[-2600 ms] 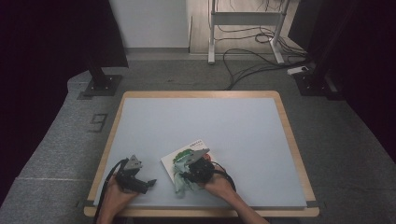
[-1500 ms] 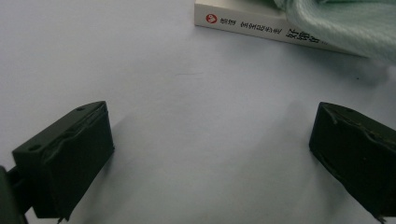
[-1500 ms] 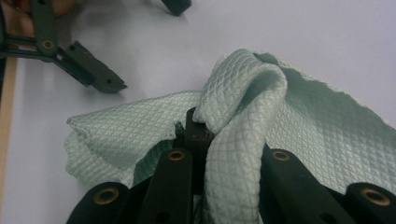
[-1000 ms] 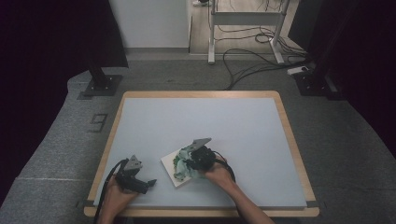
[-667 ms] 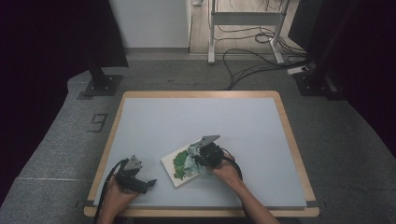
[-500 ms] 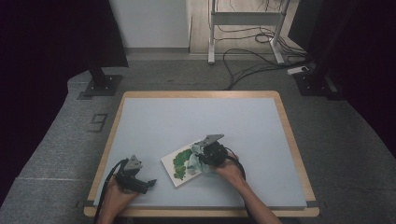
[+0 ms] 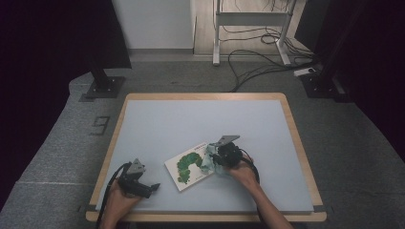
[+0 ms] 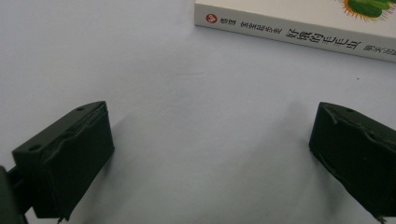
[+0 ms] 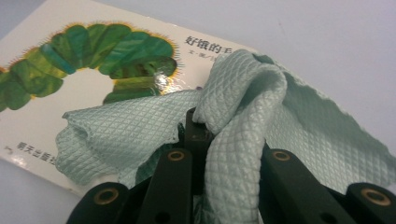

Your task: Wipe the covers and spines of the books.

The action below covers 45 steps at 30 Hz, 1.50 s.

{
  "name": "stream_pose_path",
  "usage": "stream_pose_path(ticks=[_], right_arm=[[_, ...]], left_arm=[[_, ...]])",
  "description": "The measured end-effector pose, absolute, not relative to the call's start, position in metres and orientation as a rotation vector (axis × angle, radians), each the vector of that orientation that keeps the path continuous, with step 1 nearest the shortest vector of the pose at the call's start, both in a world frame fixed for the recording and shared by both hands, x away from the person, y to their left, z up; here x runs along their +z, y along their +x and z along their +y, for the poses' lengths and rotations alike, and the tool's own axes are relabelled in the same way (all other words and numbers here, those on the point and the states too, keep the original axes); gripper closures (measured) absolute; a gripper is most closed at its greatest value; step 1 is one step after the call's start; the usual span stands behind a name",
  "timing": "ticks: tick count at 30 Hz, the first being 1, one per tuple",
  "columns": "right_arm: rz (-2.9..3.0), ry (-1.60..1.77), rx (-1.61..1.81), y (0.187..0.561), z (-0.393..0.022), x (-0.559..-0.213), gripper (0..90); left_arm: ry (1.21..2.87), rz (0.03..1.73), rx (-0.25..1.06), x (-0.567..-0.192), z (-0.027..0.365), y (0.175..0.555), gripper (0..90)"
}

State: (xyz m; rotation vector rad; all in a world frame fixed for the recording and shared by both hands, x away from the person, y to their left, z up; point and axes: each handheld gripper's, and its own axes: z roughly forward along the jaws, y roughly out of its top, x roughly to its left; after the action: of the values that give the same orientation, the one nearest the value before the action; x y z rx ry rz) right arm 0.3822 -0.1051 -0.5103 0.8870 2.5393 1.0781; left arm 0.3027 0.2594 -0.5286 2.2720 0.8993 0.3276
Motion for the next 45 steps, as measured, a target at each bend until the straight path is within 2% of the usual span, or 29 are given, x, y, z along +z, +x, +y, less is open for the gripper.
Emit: stream_pose_path(ticks=[17, 31, 45], right_arm=[[2.483, 0.938, 1.027, 0.398, -0.108, -0.511, 77.7], [2.512, 0.882, 1.025, 0.408, -0.087, -0.508, 77.7], [2.585, 0.804, 1.092, 0.397, -0.058, -0.508, 77.8]], left_arm=[[2.272, 0.899, 0.327, -0.529, 0.259, 0.303, 0.0], [2.272, 0.899, 0.328, -0.529, 0.259, 0.303, 0.0], [2.272, 0.9, 0.328, -0.529, 0.259, 0.303, 0.0]])
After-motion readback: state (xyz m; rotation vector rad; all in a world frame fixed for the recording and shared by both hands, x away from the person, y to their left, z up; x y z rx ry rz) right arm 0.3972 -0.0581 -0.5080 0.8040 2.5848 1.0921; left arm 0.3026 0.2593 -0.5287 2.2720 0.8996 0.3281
